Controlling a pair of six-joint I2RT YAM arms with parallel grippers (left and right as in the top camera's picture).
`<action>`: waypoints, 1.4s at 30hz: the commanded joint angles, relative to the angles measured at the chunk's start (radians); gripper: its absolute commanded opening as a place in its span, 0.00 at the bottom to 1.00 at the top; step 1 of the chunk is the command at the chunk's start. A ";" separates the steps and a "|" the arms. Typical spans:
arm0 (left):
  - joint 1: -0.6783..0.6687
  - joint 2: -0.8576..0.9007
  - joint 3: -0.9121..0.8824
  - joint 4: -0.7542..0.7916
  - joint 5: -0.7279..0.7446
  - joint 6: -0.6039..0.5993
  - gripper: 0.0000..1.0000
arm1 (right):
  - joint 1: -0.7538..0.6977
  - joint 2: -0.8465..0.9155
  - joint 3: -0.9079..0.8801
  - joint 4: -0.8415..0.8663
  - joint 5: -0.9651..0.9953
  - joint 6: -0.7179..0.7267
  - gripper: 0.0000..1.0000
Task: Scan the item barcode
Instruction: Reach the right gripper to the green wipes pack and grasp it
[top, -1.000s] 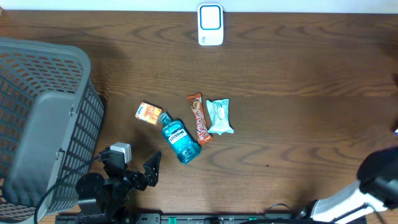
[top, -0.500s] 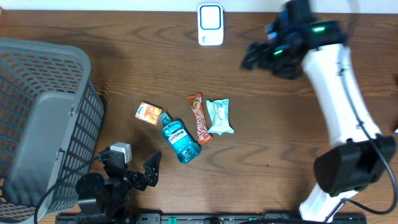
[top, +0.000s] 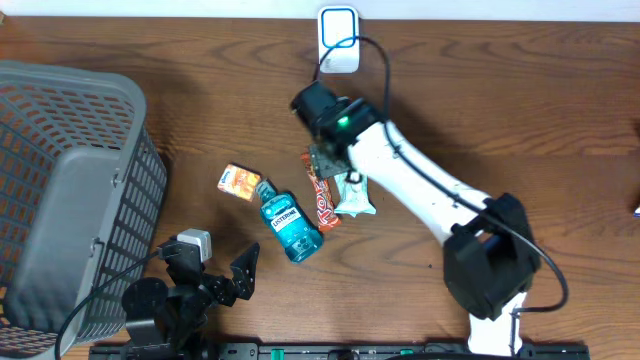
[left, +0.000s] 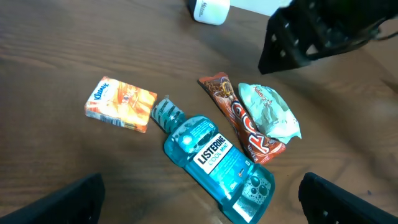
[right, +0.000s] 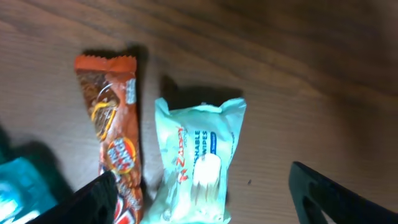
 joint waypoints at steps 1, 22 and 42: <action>0.005 -0.002 0.006 0.001 0.009 0.013 0.99 | 0.046 0.087 -0.001 0.000 0.189 0.040 0.68; 0.005 -0.002 0.006 0.001 0.009 0.013 0.99 | 0.068 0.048 -0.023 -0.119 -0.020 0.107 0.01; 0.005 -0.002 0.006 0.001 0.009 0.013 0.99 | 0.036 0.014 -0.023 -0.103 -0.050 0.066 0.01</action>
